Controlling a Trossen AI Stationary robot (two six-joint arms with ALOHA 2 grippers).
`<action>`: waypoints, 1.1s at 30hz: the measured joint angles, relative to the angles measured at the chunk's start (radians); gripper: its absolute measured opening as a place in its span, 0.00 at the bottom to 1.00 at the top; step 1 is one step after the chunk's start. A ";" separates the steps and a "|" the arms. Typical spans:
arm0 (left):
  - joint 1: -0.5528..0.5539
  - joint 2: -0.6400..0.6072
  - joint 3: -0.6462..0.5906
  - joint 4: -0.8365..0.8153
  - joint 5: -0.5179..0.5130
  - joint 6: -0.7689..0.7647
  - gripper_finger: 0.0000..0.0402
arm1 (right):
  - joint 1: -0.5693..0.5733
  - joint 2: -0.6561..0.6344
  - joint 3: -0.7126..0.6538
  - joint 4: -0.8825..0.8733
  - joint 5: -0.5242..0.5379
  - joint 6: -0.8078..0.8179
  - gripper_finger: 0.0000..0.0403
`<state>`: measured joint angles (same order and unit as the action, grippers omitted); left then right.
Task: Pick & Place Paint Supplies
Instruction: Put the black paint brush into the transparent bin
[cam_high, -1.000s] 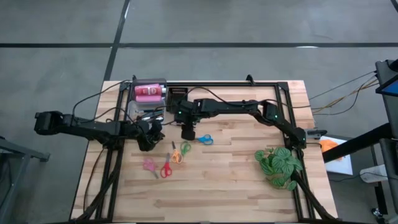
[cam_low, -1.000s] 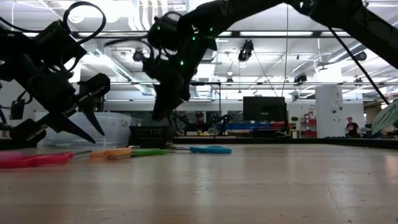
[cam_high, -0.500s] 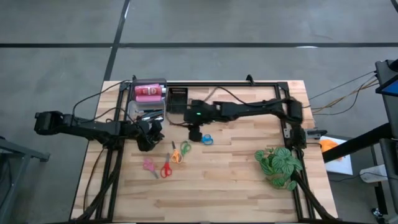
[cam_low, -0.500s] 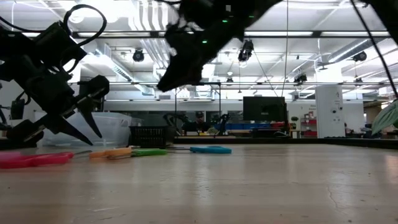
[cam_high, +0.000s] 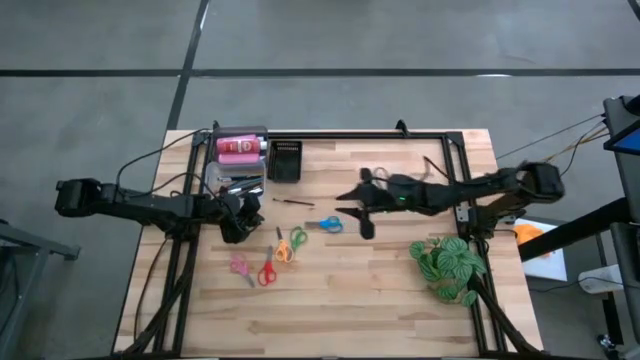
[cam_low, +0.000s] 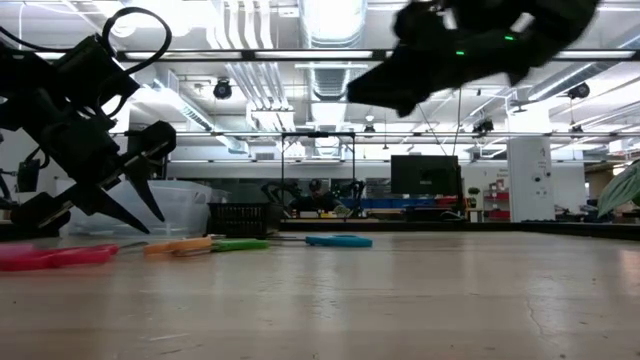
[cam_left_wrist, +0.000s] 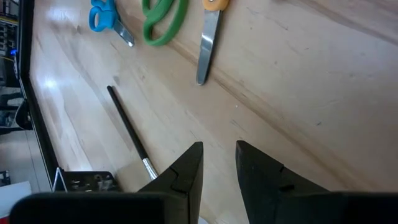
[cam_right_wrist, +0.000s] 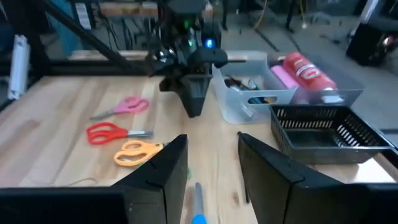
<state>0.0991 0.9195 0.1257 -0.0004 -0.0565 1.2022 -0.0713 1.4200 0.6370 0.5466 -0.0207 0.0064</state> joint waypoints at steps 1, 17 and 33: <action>0.000 0.000 0.000 0.000 0.000 0.000 0.24 | 0.000 -0.027 -0.037 0.026 0.013 0.012 0.35; 0.000 0.000 0.000 -0.001 0.000 0.002 0.24 | -0.001 -0.315 -0.232 0.060 0.129 0.041 0.35; 0.000 0.000 0.000 -0.001 0.000 0.002 0.24 | -0.001 -0.303 -0.232 0.056 0.126 0.065 0.35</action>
<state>0.0990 0.9196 0.1253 -0.0010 -0.0566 1.2037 -0.0719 1.1168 0.4046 0.6023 0.1055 0.0717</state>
